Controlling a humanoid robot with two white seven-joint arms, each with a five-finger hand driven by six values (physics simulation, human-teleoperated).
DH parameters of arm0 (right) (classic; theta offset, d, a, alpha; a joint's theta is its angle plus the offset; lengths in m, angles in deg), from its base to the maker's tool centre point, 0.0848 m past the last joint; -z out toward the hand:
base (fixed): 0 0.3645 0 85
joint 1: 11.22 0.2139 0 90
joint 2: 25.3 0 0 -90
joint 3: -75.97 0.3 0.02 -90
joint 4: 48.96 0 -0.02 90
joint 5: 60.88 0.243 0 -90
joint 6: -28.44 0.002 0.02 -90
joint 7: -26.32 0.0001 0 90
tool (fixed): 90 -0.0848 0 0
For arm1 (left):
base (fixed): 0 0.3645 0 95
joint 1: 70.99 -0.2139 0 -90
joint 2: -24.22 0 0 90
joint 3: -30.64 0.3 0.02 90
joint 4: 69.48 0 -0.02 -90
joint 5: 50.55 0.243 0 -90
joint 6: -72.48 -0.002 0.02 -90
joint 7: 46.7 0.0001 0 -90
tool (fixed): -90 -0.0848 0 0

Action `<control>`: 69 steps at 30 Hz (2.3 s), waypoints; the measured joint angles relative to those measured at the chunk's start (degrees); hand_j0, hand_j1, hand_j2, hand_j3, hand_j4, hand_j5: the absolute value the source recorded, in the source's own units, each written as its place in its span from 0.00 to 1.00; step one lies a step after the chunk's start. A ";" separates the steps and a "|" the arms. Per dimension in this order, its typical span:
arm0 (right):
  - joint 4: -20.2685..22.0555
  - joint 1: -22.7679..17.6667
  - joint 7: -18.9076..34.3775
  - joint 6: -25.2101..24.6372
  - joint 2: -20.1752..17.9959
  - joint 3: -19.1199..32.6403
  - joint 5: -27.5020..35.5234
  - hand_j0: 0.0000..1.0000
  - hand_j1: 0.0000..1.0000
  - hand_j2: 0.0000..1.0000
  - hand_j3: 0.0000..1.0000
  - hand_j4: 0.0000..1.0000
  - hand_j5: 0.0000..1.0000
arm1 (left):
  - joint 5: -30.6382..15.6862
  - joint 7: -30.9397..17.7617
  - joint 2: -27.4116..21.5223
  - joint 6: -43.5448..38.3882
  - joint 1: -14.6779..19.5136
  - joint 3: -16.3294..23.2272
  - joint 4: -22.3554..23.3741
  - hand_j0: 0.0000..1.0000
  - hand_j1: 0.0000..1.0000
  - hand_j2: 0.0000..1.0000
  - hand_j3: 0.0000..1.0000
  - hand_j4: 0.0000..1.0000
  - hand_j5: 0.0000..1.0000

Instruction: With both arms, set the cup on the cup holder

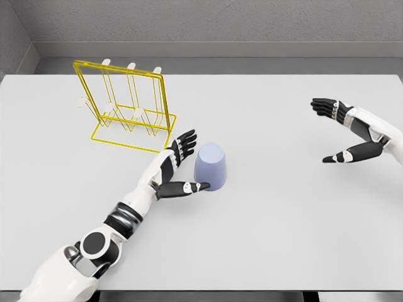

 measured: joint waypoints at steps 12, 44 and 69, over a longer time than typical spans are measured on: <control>-0.56 -1.41 -0.01 -5.18 -0.23 -1.44 7.38 1.00 1.00 1.00 1.00 1.00 1.00 | 1.50 -0.02 2.05 -0.91 1.05 0.62 2.51 1.00 1.00 1.00 1.00 1.00 1.00; -0.58 -1.93 -0.01 -5.42 -0.05 -1.47 7.68 1.00 1.00 1.00 1.00 1.00 1.00 | 3.09 0.07 4.53 -1.08 1.93 1.94 4.47 1.00 1.00 1.00 1.00 1.00 1.00; -1.13 -1.49 -0.01 -5.44 -0.03 -1.47 7.67 1.00 1.00 1.00 1.00 1.00 1.00 | 6.60 -0.30 5.43 -1.48 1.85 1.82 4.80 0.54 0.54 0.54 0.54 0.54 0.54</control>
